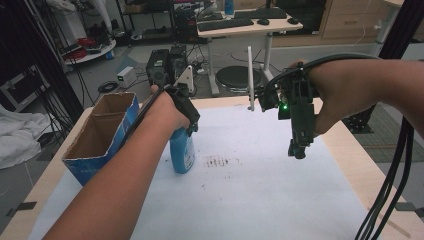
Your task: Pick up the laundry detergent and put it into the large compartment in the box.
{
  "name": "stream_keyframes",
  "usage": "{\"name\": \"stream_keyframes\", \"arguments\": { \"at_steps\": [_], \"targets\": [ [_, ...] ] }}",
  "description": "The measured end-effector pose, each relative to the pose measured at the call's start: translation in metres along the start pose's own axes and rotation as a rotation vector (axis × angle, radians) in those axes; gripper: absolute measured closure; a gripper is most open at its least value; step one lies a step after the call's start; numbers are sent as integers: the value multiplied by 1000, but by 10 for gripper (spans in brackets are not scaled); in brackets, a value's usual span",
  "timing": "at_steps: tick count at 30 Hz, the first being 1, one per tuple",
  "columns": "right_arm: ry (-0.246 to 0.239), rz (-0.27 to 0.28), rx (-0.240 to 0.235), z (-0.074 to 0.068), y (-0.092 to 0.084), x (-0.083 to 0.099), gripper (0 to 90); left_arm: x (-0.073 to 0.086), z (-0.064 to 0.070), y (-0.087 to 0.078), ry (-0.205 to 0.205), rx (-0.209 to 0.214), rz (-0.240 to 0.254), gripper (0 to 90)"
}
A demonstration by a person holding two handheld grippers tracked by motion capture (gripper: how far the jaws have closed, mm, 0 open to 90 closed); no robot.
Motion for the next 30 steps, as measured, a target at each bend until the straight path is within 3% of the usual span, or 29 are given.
{"name": "stream_keyframes", "arguments": {
  "at_steps": [15,25,30],
  "targets": [
    [3,6,-1,1,1,0,12,0,2,1,2,0,5,325],
    [7,6,-7,3,4,-1,12,1,2,1,-4,28,4,389],
    [1,4,-4,3,4,-1,12,1,5,1,19,13,-5,392]
  ]
}}
Point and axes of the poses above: each handheld gripper's, and its own axes: y roughly forward along the jaws, x roughly out of its underside, z roughly to its right, the point moved 1 cm from there along y, roughly forward along the jaws, and after that the axes turned 12 degrees about -z, right-handed, at the moved point
